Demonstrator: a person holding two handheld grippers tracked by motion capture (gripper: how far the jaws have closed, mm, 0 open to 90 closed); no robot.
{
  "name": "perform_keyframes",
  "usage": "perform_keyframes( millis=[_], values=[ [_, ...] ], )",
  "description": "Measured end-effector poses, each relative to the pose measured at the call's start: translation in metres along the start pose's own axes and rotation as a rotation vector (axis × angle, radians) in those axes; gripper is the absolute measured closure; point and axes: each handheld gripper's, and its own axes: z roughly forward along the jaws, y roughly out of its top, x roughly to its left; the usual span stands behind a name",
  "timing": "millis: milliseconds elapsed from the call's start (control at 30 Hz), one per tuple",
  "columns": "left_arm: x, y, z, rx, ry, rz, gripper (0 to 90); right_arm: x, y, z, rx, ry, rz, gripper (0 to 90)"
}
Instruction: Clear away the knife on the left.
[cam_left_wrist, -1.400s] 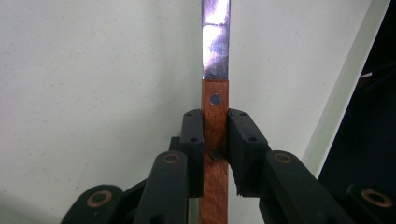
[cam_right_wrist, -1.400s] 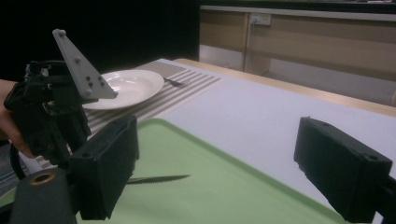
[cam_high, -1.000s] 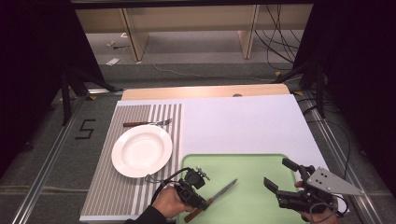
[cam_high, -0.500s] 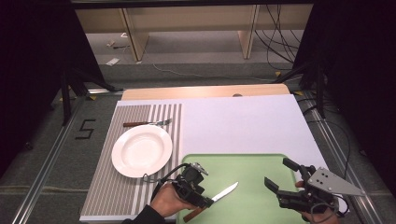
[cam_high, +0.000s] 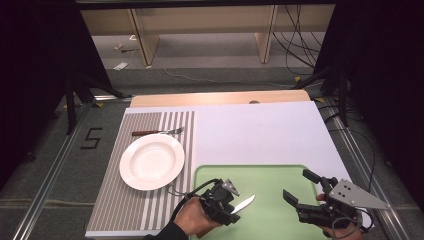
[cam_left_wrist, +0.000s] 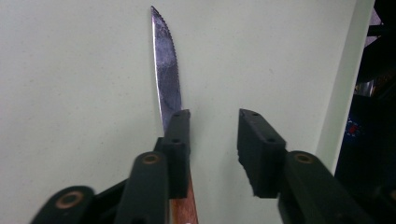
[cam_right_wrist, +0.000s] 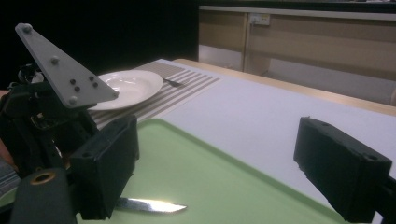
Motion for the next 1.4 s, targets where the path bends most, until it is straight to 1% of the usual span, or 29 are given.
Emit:
perform_keyframes(
  millis=[100, 133, 167, 200, 267, 300, 500, 633, 733, 833, 900, 1000, 1100, 1167, 1233, 1267, 1367, 1400],
  values=[
    [-0.001, 0.001, 0.004, 0.015, -0.007, 0.016, 73.9, 0.0, 0.0, 0.0, 0.0, 0.0, 0.0, 15.0],
    [-0.002, 0.001, 0.006, 0.029, 0.003, 0.034, 75.8, 0.0, 0.0, 0.0, 0.001, 0.0, -0.001, 15.0],
    [-0.002, 0.001, 0.007, 0.038, 0.009, 0.043, 79.3, 0.0, 0.0, 0.0, 0.001, 0.001, 0.0, 15.0],
    [-0.003, 0.002, 0.01, 0.058, 0.013, 0.059, 81.6, 0.0, 0.0, 0.0, 0.001, 0.002, -0.001, 15.0],
    [-0.004, 0.002, 0.013, 0.071, 0.024, 0.075, 86.5, 0.0, 0.0, 0.0, 0.001, 0.001, -0.001, 15.0],
    [-0.004, 0.002, 0.014, 0.076, 0.02, 0.08, 89.6, 0.0, 0.0, 0.0, 0.001, 0.001, -0.002, 15.0],
    [-0.008, 0.003, 0.02, 0.109, 0.016, 0.101, 89.8, 0.0, 0.0, 0.0, -0.001, 0.002, 0.0, 15.0],
    [-0.008, 0.003, 0.023, 0.127, 0.013, 0.097, 89.9, 0.0, 0.0, 0.0, 0.002, 0.001, 0.0, 15.1],
    [-0.008, 0.004, 0.024, 0.127, 0.011, 0.09, 89.9, 0.001, 0.0, 0.0, 0.001, 0.002, -0.002, 15.1],
    [-0.006, 0.004, 0.023, 0.131, 0.014, 0.084, 89.9, 0.0, 0.0, 0.0, 0.002, 0.003, -0.002, 15.1],
    [-0.005, 0.003, 0.021, 0.138, 0.028, 0.082, 89.9, 0.0, 0.0, 0.0, 0.002, 0.002, -0.001, 15.1],
    [-0.003, 0.001, 0.019, 0.141, 0.036, 0.072, 89.9, 0.0, 0.0, 0.0, 0.001, 0.002, 0.0, 15.1],
    [0.0, 0.0, 0.017, 0.148, 0.033, 0.067, 89.9, 0.0, 0.0, 0.0, 0.001, 0.002, -0.002, 15.1],
    [0.001, -0.002, 0.015, 0.156, 0.04, 0.064, 89.9, 0.001, 0.0, -0.001, 0.004, 0.002, -0.002, 15.1],
    [0.005, -0.004, 0.013, 0.161, 0.03, 0.055, 89.9, 0.001, 0.0, -0.001, -0.001, 0.003, -0.002, 15.1],
    [0.006, -0.006, 0.011, 0.162, 0.036, 0.046, 89.9, 0.001, 0.0, -0.001, -0.001, 0.003, -0.001, 15.1],
    [0.01, -0.008, 0.008, 0.174, 0.037, 0.046, 89.8, 0.001, 0.0, -0.001, 0.001, 0.003, -0.001, 15.1],
    [0.012, -0.009, 0.007, 0.168, 0.048, 0.04, 89.8, 0.001, 0.0, -0.001, 0.001, 0.003, -0.001, 15.1]
  ],
)
